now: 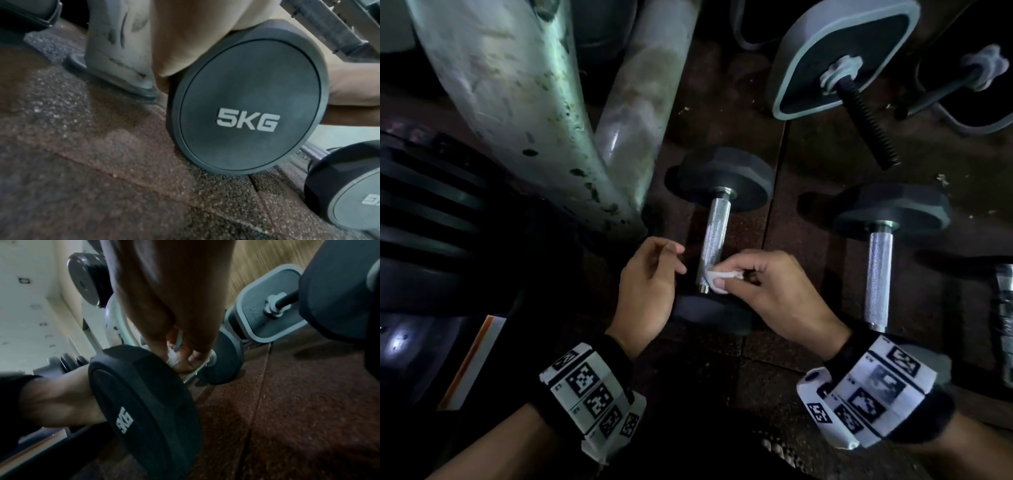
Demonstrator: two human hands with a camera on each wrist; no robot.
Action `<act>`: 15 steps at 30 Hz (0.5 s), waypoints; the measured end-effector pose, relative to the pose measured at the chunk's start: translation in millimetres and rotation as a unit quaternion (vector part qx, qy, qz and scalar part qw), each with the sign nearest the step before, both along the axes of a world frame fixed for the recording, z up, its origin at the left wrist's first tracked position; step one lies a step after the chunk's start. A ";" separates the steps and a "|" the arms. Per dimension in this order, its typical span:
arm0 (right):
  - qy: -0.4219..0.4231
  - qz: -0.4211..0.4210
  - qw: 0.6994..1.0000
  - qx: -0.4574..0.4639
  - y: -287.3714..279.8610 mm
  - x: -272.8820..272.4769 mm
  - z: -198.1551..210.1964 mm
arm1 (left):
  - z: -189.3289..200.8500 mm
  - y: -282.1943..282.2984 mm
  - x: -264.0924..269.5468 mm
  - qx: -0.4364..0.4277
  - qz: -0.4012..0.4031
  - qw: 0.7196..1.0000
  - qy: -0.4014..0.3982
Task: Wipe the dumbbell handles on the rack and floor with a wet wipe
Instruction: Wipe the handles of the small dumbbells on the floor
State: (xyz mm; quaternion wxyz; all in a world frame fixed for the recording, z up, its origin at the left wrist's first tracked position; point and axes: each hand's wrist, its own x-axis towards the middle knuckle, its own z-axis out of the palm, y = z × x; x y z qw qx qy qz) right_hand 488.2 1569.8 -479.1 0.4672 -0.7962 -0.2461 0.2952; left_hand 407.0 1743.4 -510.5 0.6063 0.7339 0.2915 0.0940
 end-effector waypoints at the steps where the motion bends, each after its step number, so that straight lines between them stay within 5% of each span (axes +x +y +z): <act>1: -0.007 -0.008 1.000 0.009 1.4 -1.5 -0.1 | 0.3 -0.6 -0.2 0.000 0.003 1.000 -0.002; 8: 0.064 -0.004 0.998 0.003 1.3 -4.2 3.8 | 0.6 -0.8 1.5 -0.004 0.003 1.000 -0.001; 15: 0.047 -0.157 0.986 0.036 -33.6 -25.7 1.2 | -2.6 0.0 2.0 -0.016 0.007 1.000 -0.006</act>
